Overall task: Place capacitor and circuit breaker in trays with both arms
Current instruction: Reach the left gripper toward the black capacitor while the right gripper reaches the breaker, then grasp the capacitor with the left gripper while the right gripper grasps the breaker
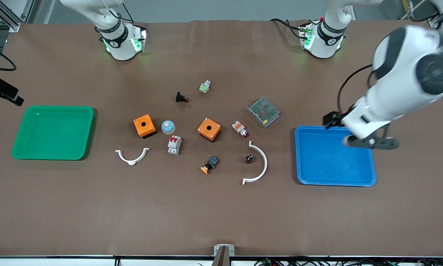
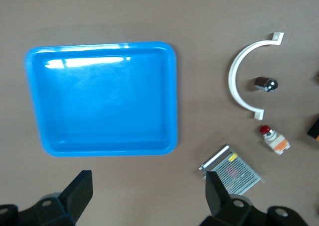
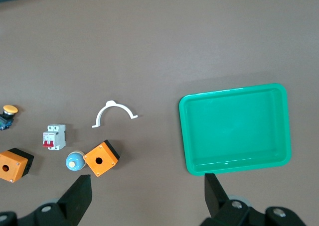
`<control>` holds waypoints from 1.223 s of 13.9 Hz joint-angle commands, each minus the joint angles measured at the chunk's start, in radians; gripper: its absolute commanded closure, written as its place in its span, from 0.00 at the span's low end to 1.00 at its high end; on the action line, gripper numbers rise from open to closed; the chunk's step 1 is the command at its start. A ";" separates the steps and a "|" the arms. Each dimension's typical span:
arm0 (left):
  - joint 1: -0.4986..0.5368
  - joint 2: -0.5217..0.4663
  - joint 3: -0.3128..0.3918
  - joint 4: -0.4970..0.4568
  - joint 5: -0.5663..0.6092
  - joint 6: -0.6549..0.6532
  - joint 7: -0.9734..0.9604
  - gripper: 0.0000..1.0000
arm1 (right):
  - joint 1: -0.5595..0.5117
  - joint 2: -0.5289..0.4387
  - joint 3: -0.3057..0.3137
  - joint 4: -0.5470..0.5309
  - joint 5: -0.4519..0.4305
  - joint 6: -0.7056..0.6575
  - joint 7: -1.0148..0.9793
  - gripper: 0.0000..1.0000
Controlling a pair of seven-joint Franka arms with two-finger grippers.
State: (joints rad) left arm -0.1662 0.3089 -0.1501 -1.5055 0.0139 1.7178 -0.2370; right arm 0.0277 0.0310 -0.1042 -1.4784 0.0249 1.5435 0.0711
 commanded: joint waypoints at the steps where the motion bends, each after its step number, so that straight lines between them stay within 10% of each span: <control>1: -0.073 0.111 0.000 0.045 -0.005 0.093 -0.129 0.00 | 0.035 0.056 0.006 0.015 -0.002 -0.016 0.002 0.00; 8: -0.268 0.369 0.015 0.112 0.004 0.373 -0.431 0.10 | 0.216 0.136 0.008 -0.078 0.068 -0.022 0.125 0.00; 12: -0.317 0.473 0.014 0.134 0.095 0.448 -0.531 0.33 | 0.366 0.179 0.006 -0.198 0.102 0.166 0.326 0.00; 17: -0.343 0.536 0.015 0.134 0.100 0.539 -0.584 0.34 | 0.495 0.271 0.008 -0.289 0.104 0.390 0.481 0.00</control>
State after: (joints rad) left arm -0.4889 0.8190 -0.1471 -1.4014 0.0927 2.2369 -0.7877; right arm 0.4883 0.2677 -0.0861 -1.7504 0.1154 1.8811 0.5010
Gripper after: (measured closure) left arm 0.339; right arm 0.000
